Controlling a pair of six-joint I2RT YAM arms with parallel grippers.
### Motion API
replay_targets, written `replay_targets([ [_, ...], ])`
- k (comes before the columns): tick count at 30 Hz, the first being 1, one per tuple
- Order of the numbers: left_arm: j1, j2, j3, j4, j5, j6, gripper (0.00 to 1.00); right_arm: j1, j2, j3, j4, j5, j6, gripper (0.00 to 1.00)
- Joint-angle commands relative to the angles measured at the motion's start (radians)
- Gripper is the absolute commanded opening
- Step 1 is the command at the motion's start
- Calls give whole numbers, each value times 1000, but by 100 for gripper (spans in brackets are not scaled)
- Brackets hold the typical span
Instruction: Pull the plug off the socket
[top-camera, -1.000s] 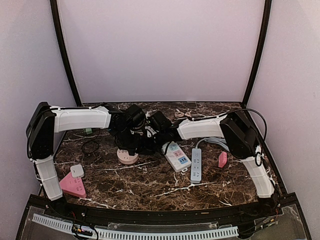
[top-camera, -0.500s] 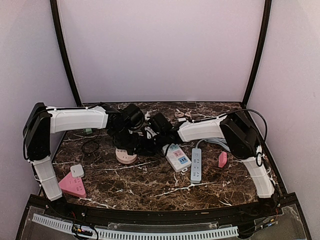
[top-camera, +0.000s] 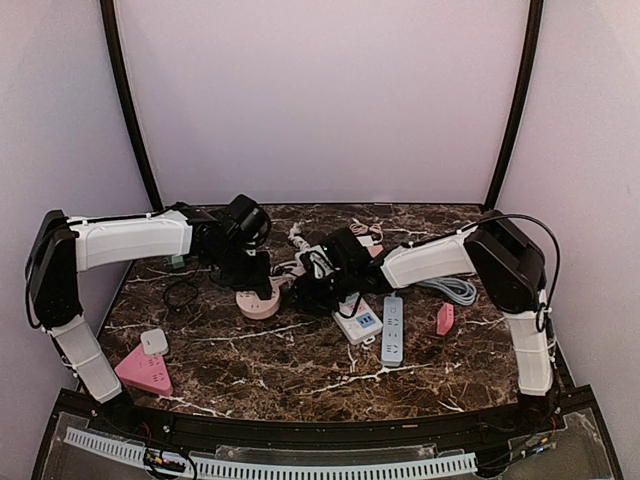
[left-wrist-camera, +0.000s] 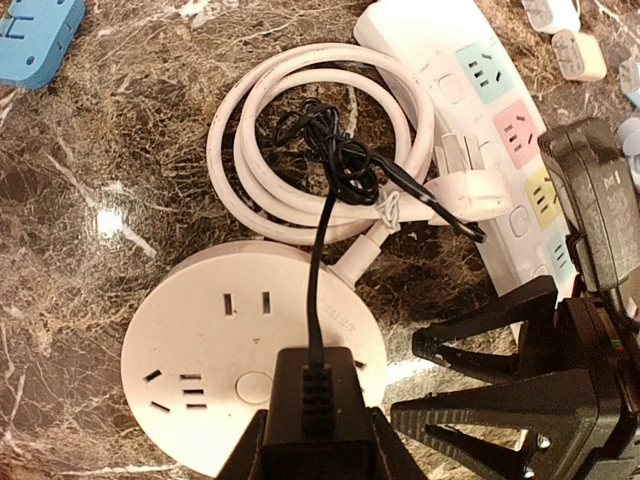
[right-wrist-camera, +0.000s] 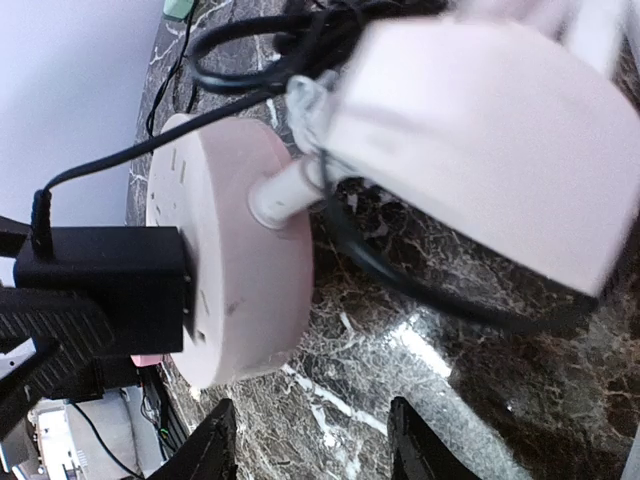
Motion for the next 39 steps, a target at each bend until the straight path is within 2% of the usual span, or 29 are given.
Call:
replay_targets([
  [1,61,-91,-89,156,161,-47,6,-24,-38,-67,130,-48,49,50],
  [10,85,-99,-147,227,259,-81,5,-35,-58,-123,301,-118,121,59],
  [22,95,-117,-171,300,346,-117,5,-41,-29,-135,320,-128,136,61],
  [31,97,-123,-174,315,361,-127,5,-43,-27,-135,282,-102,124,58],
  [34,98,-124,-176,320,366,-130,5,-44,-19,-134,286,-106,127,51],
  [39,98,-122,-187,360,405,-146,5,-44,-12,-123,295,-114,139,46],
])
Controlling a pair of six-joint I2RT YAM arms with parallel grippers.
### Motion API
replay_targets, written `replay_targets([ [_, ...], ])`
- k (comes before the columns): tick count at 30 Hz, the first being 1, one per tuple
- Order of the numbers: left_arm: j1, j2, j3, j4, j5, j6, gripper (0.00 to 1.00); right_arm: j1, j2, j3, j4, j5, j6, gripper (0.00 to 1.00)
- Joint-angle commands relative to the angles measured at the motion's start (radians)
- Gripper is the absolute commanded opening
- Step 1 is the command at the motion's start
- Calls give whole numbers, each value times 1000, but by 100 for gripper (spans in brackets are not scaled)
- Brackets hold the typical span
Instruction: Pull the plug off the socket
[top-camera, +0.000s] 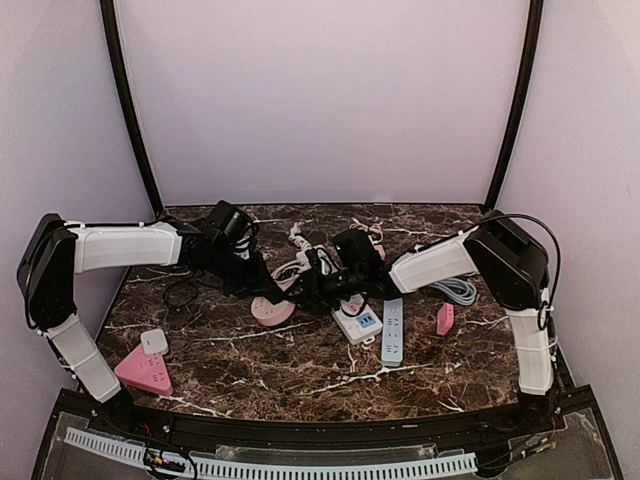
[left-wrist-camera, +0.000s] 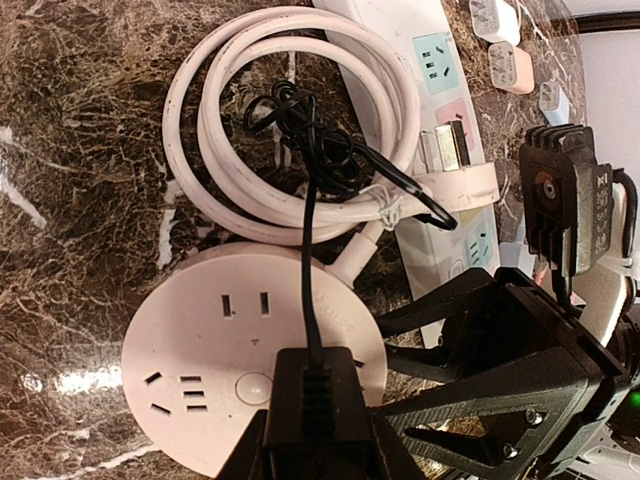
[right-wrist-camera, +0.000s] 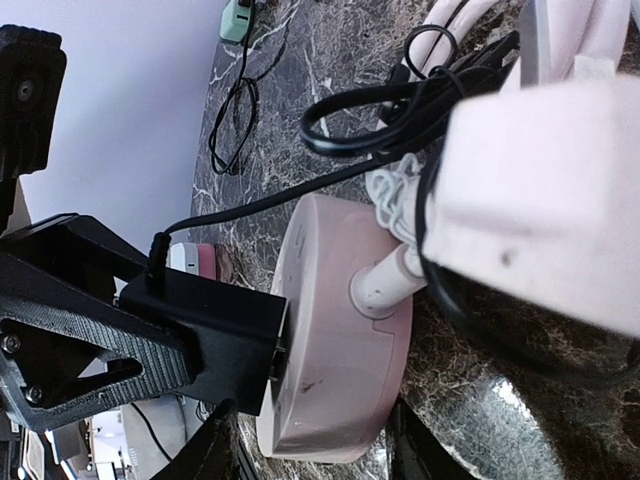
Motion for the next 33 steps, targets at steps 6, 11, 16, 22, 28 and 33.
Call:
replay_targets([
  [6,3,-68,-14,104,75,-9,5,-6,-3,-2,-4,19,4,29],
  [11,3,-69,-17,112,79,-11,5,-6,-11,0,-50,46,4,7],
  [16,3,-91,-4,104,60,1,6,-4,-14,26,-157,93,-1,0],
  [22,3,-132,17,45,-7,26,6,7,-2,58,-191,97,-11,1],
  [28,23,-190,32,-66,-156,43,6,34,16,80,-198,82,-8,3],
  [33,44,-205,46,-128,-215,66,6,52,36,92,-196,60,-4,13],
])
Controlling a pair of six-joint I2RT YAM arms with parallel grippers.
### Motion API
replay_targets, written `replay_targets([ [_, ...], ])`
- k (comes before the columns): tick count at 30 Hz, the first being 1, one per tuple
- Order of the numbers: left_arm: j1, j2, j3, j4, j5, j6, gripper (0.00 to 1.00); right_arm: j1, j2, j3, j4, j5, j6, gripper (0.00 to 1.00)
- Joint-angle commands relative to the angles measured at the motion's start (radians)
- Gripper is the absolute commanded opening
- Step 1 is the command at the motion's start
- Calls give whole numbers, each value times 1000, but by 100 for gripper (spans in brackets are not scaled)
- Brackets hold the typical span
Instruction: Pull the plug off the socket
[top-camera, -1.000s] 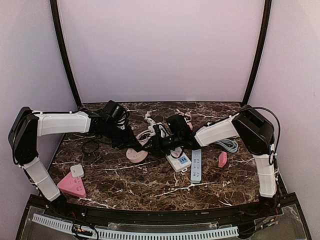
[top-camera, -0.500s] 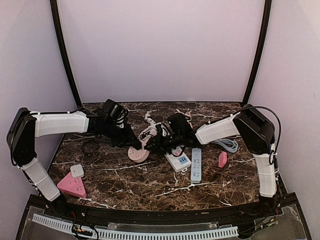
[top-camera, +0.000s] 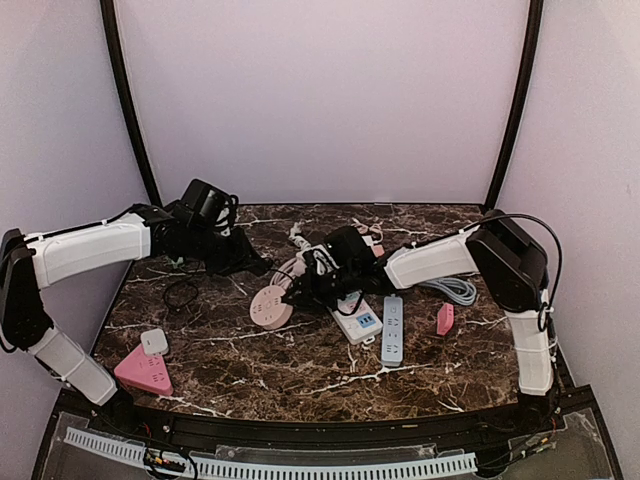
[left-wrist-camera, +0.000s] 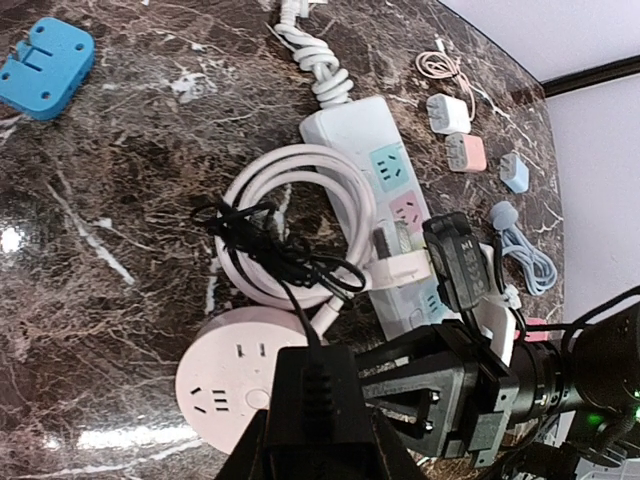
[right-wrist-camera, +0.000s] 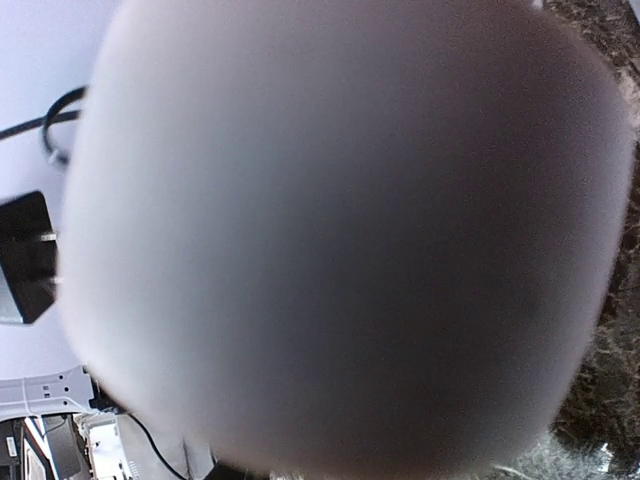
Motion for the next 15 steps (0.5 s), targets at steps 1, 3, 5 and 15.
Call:
replay_targets([
  [1,20,-30,37,-98,-88,45,6,27,40,27,-40,-3,-20,14],
  [3,22,-21,53,-111,-98,63,6,32,52,40,-48,-8,-23,21],
  [5,22,-11,67,-104,-92,82,6,34,63,55,-62,-14,-28,25],
  [15,23,27,160,-121,-130,134,6,32,61,75,-124,11,-78,62],
])
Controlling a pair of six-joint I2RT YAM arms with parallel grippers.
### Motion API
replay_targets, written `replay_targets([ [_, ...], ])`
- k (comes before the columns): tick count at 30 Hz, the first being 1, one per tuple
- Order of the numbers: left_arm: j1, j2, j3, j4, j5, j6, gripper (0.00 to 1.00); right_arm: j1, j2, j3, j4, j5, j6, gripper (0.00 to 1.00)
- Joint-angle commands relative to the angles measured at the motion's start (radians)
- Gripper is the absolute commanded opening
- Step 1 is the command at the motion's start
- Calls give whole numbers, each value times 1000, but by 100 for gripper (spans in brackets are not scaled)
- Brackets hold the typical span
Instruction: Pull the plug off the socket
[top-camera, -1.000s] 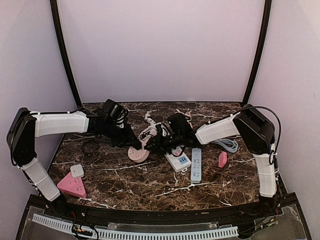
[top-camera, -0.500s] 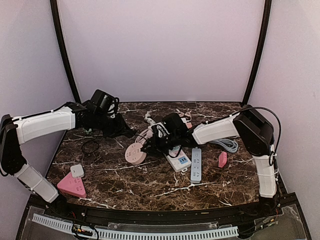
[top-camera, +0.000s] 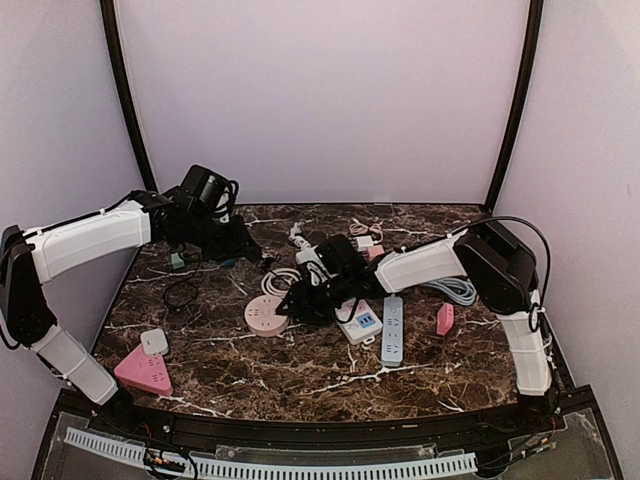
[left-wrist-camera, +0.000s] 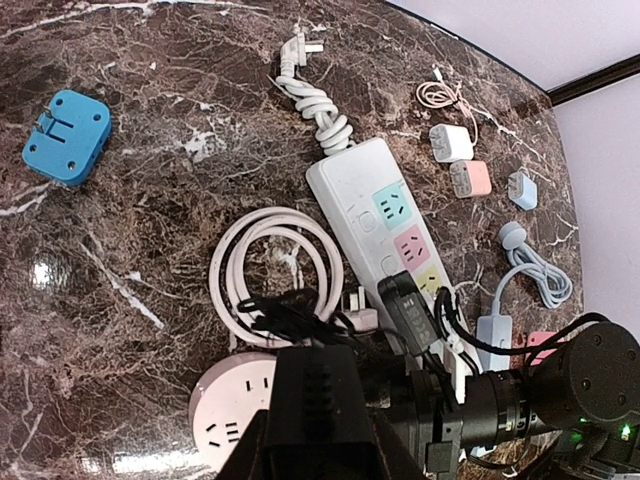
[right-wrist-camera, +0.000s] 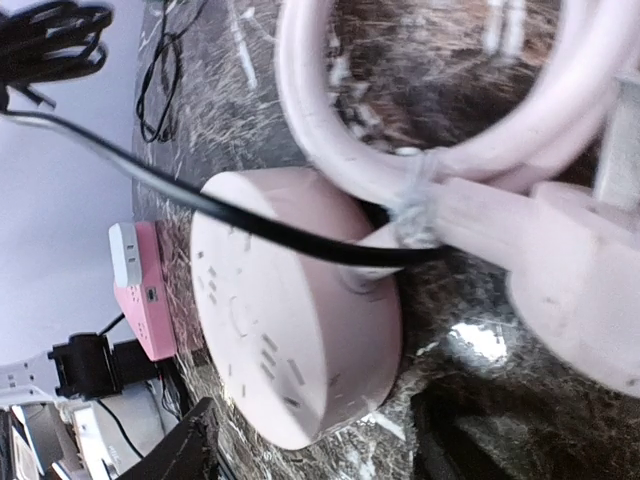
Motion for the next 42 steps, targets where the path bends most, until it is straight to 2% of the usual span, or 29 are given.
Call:
replay_targets([
  [1,4,3,60,-37,-61,47,6,5,-7,19,-32,22,-42,67],
  [5,5,-2,106,-34,-62,75,7,2,-55,-4,-33,49,-78,86],
  [9,6,-7,144,-15,-7,106,7,-1,-127,-40,-60,85,-123,94],
  [14,7,-34,161,8,19,128,7,-3,-209,-66,-91,155,-174,96],
  [20,8,-50,145,74,170,150,7,-4,-259,-74,-135,232,-216,96],
  [24,6,-42,88,133,273,120,7,-5,-293,-92,-159,302,-254,96],
  [27,1,-33,24,173,299,91,6,-8,-330,-124,-166,356,-264,96],
  [30,-1,-41,-31,217,277,67,6,-14,-372,-162,-161,391,-269,96],
  [33,0,-40,-17,200,214,78,7,-19,-415,-192,-167,423,-277,96],
  [38,25,29,133,92,47,152,7,-21,-461,-215,-180,452,-294,97],
  [42,72,158,249,40,-38,200,7,-21,-488,-227,-197,478,-304,98],
])
